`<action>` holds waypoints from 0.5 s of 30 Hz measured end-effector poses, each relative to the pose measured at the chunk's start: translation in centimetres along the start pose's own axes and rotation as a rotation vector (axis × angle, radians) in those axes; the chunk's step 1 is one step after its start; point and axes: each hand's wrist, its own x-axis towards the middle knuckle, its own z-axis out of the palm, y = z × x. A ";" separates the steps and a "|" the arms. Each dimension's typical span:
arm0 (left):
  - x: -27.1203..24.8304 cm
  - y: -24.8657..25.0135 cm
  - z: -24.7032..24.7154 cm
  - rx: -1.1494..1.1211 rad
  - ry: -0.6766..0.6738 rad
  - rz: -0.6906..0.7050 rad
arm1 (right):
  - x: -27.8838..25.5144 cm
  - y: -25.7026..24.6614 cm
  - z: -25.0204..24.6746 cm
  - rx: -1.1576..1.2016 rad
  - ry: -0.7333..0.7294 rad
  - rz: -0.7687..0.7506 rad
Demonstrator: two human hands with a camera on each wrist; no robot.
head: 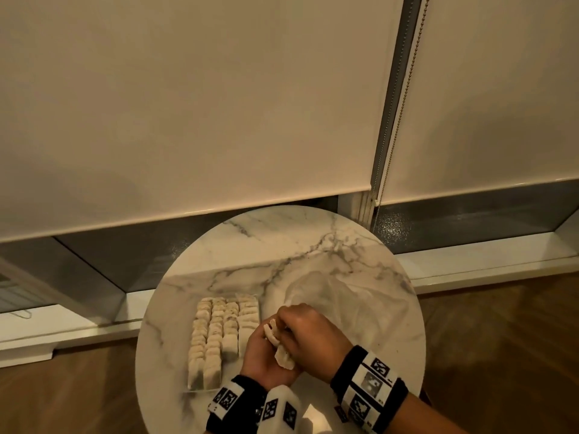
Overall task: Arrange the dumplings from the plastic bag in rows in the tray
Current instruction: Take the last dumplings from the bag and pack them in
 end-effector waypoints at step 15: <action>1.2 2.0 -4.9 -0.217 -0.002 -0.153 | -0.4 3.5 0.6 0.079 0.167 0.144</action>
